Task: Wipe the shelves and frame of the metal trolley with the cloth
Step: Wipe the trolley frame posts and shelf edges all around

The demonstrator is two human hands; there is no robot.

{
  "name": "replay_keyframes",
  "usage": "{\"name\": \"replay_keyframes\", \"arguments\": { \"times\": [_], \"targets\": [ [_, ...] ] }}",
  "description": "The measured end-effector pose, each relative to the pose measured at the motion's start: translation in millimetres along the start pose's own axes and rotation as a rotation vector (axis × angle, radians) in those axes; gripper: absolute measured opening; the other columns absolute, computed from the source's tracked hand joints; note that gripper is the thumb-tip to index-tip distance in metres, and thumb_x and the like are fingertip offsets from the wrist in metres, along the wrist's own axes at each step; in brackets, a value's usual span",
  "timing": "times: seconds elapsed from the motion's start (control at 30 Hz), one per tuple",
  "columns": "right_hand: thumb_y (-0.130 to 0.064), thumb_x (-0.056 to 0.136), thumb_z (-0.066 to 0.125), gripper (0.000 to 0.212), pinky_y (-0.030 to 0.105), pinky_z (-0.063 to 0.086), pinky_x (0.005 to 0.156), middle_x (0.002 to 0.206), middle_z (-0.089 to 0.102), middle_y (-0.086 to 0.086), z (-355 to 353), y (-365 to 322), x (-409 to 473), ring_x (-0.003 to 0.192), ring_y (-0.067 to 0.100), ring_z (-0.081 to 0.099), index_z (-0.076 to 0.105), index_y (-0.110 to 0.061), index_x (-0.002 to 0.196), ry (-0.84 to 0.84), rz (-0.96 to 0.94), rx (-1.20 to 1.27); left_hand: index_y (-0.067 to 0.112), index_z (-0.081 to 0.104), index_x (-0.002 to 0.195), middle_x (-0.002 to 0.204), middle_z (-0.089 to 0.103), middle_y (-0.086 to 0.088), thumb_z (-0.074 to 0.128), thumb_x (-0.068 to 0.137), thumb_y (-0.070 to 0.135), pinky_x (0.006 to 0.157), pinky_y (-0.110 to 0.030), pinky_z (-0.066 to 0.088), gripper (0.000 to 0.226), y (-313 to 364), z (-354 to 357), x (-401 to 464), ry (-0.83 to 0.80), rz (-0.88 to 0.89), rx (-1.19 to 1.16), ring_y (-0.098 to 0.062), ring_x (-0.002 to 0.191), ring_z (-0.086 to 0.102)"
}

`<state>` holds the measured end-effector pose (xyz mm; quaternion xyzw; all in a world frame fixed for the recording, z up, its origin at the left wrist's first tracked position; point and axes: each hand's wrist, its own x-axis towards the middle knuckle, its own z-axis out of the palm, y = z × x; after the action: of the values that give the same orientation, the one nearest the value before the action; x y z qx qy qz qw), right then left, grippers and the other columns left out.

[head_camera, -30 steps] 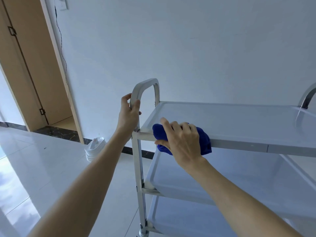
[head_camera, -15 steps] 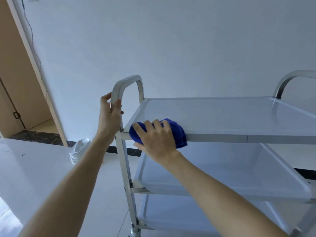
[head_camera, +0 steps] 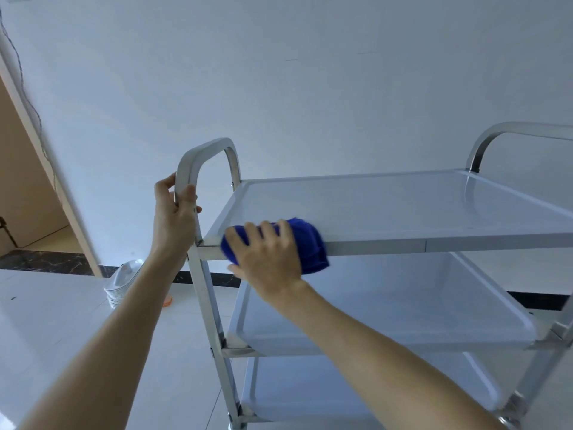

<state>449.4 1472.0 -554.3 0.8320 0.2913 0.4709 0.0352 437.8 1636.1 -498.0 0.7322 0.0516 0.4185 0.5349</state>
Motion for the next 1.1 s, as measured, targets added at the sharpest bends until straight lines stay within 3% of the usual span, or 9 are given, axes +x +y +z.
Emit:
{"name": "replay_keyframes", "arguments": {
  "times": [0.1, 0.27, 0.37, 0.43, 0.53, 0.63, 0.77, 0.93, 1.1],
  "targets": [
    [-0.060, 0.081, 0.070, 0.063, 0.045, 0.050, 0.093, 0.112, 0.070, -0.001, 0.3, -1.0, 4.0, 0.098, 0.023, 0.066, 0.055, -0.026, 0.131, -0.013, -0.084, 0.026, 0.032, 0.041, 0.129, 0.092, 0.059, 0.010, 0.045, 0.103, 0.036, 0.060, -0.034, 0.046, 0.027, -2.8, -5.7, 3.3, 0.009, 0.006, 0.016, 0.004, 0.071, 0.061],
    [-0.057, 0.073, 0.075, 0.063, 0.041, 0.051, 0.082, 0.108, 0.070, -0.002, -3.1, 80.1, -34.4, 0.088, 0.025, 0.066, 0.064, -0.028, 0.128, 0.085, -0.084, 0.078, 0.031, 0.043, 0.132, 0.090, 0.060, 0.013, 0.046, 0.100, 0.038, 0.067, -0.040, 0.048, 0.033, -8.4, -9.0, 5.2, 0.031, 0.039, 0.029, 0.005, 0.070, 0.062],
    [-0.059, 0.074, 0.075, 0.058, 0.041, 0.052, 0.079, 0.105, 0.071, -0.003, -5.9, 144.2, -67.6, 0.086, 0.027, 0.067, 0.069, -0.028, 0.123, 0.131, -0.023, 0.068, 0.027, 0.043, 0.136, 0.098, 0.061, 0.009, 0.045, 0.100, 0.037, 0.075, -0.041, 0.049, 0.038, -3.5, -6.2, 1.3, 0.026, 0.027, 0.074, -0.011, 0.087, 0.064],
    [-0.058, 0.076, 0.075, 0.055, 0.042, 0.052, 0.079, 0.103, 0.071, -0.003, -8.2, 170.5, -79.4, 0.086, 0.027, 0.067, 0.070, -0.027, 0.121, 0.120, 0.008, 0.070, 0.022, 0.042, 0.141, 0.121, 0.054, -0.004, 0.045, 0.100, 0.031, 0.088, -0.038, 0.045, 0.042, 2.5, -2.1, -4.2, 0.082, 0.045, 0.192, -0.026, 0.105, 0.058],
    [-0.056, 0.077, 0.075, 0.053, 0.044, 0.051, 0.081, 0.103, 0.071, -0.002, -6.8, 176.2, -81.3, 0.085, 0.027, 0.066, 0.070, -0.026, 0.120, 0.090, 0.026, 0.048, 0.013, 0.039, 0.146, 0.138, 0.040, -0.019, 0.047, 0.096, 0.014, 0.102, -0.037, 0.035, 0.051, 20.7, 13.7, -25.3, 0.227, 0.434, 0.477, -0.029, 0.124, 0.042],
    [-0.055, 0.078, 0.074, 0.051, 0.046, 0.051, 0.083, 0.104, 0.071, -0.002, -3.9, 168.1, -78.9, 0.085, 0.027, 0.066, 0.070, -0.026, 0.119, 0.101, 0.044, 0.041, 0.012, 0.050, 0.139, 0.133, 0.051, -0.014, 0.047, 0.097, 0.011, 0.106, -0.038, 0.038, 0.043, 34.9, 46.2, -46.5, 0.006, 0.781, 0.495, -0.029, 0.123, 0.047],
    [-0.054, 0.079, 0.072, 0.051, 0.046, 0.050, 0.084, 0.105, 0.071, -0.001, -3.1, 162.3, -80.0, 0.085, 0.027, 0.065, 0.069, -0.024, 0.119, 0.131, 0.042, 0.025, 0.019, 0.051, 0.139, 0.141, 0.052, -0.003, 0.046, 0.103, 0.025, 0.101, -0.043, 0.042, 0.038, 36.7, 94.5, -60.7, -0.402, 0.558, 0.627, -0.029, 0.121, 0.054],
    [-0.053, 0.079, 0.072, 0.049, 0.047, 0.049, 0.085, 0.104, 0.070, -0.002, -2.5, 152.6, -77.8, 0.086, 0.028, 0.064, 0.068, -0.025, 0.118, 0.147, 0.066, -0.008, 0.041, 0.051, 0.130, 0.140, 0.053, 0.018, 0.016, 0.105, 0.043, 0.084, -0.032, 0.038, 0.043, 14.9, 105.2, -50.5, -0.562, 0.379, 0.993, -0.015, 0.125, 0.051],
    [-0.051, 0.080, 0.069, 0.047, 0.046, 0.047, 0.084, 0.102, 0.069, -0.001, -2.9, 115.3, -59.8, 0.086, 0.027, 0.063, 0.066, -0.025, 0.119, 0.090, 0.079, 0.001, 0.049, 0.033, 0.146, 0.155, 0.033, 0.027, 0.010, 0.103, 0.047, 0.105, -0.034, 0.035, 0.049, 6.4, 84.7, -35.5, -0.662, 0.264, 1.046, -0.006, 0.142, 0.033]
  ]
}}
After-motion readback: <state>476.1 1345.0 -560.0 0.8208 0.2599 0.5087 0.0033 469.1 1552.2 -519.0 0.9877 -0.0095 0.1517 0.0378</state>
